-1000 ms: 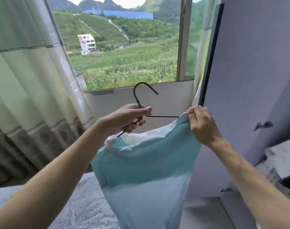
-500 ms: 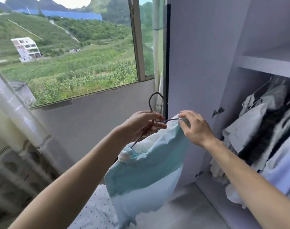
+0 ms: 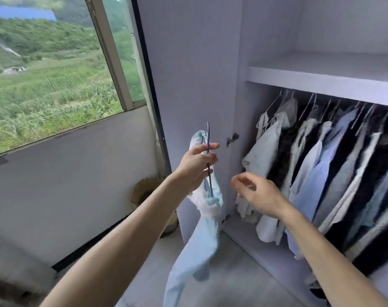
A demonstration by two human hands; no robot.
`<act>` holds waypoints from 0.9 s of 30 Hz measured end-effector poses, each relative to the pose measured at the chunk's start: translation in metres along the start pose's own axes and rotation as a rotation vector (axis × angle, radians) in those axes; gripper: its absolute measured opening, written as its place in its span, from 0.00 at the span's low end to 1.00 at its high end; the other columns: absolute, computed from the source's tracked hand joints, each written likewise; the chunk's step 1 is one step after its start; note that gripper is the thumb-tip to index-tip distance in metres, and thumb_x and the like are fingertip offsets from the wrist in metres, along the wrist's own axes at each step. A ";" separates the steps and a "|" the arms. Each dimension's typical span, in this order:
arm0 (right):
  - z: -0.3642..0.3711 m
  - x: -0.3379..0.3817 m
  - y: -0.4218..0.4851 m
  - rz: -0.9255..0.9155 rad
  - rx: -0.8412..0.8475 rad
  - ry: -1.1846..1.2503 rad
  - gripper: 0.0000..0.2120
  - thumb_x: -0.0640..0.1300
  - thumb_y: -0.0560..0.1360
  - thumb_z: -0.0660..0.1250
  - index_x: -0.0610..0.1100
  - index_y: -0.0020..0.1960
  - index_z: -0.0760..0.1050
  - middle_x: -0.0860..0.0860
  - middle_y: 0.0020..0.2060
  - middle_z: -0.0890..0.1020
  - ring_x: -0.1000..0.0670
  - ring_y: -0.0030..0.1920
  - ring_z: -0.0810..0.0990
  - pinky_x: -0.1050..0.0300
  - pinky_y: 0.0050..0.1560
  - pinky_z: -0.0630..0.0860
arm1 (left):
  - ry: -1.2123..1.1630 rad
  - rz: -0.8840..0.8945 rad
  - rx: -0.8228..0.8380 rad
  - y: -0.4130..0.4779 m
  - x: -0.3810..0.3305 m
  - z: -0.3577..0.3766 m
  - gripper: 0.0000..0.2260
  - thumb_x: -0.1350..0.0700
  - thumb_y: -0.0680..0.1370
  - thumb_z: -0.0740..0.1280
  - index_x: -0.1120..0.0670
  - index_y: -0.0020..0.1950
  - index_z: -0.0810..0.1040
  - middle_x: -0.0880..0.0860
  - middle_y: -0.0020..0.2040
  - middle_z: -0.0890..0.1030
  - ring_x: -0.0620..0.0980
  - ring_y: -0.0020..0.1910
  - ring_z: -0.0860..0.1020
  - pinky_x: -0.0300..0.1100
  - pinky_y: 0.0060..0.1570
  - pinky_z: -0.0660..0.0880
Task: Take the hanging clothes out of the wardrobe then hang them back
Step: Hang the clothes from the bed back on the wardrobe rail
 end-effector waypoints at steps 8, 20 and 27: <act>-0.008 -0.048 -0.033 0.054 0.049 -0.295 0.20 0.60 0.77 0.66 0.58 0.67 0.75 0.59 0.48 0.82 0.59 0.45 0.77 0.71 0.42 0.69 | 0.042 -0.030 -0.077 0.033 0.043 0.047 0.09 0.61 0.82 0.64 0.50 0.52 0.82 0.54 0.50 0.77 0.49 0.48 0.78 0.45 0.50 0.76; -0.042 -0.072 -0.039 -0.058 -0.147 -0.332 0.12 0.51 0.79 0.66 0.47 0.60 0.75 0.54 0.44 0.79 0.51 0.44 0.77 0.57 0.44 0.71 | -0.037 0.067 -0.167 0.053 0.029 0.074 0.10 0.65 0.82 0.61 0.53 0.50 0.80 0.55 0.44 0.77 0.49 0.42 0.78 0.46 0.52 0.79; -0.069 -0.086 -0.048 -0.004 -0.213 -0.337 0.15 0.52 0.79 0.66 0.52 0.64 0.71 0.55 0.43 0.82 0.50 0.45 0.80 0.54 0.47 0.76 | -0.037 0.039 -0.197 0.070 0.034 0.093 0.09 0.64 0.82 0.62 0.53 0.51 0.80 0.54 0.42 0.78 0.49 0.41 0.79 0.50 0.54 0.80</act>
Point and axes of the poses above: each hand's wrist, its own y-axis towards the middle knuckle, its own z-axis out of the palm, x = y × z, the point moved 6 cm from there along y, towards the middle knuckle
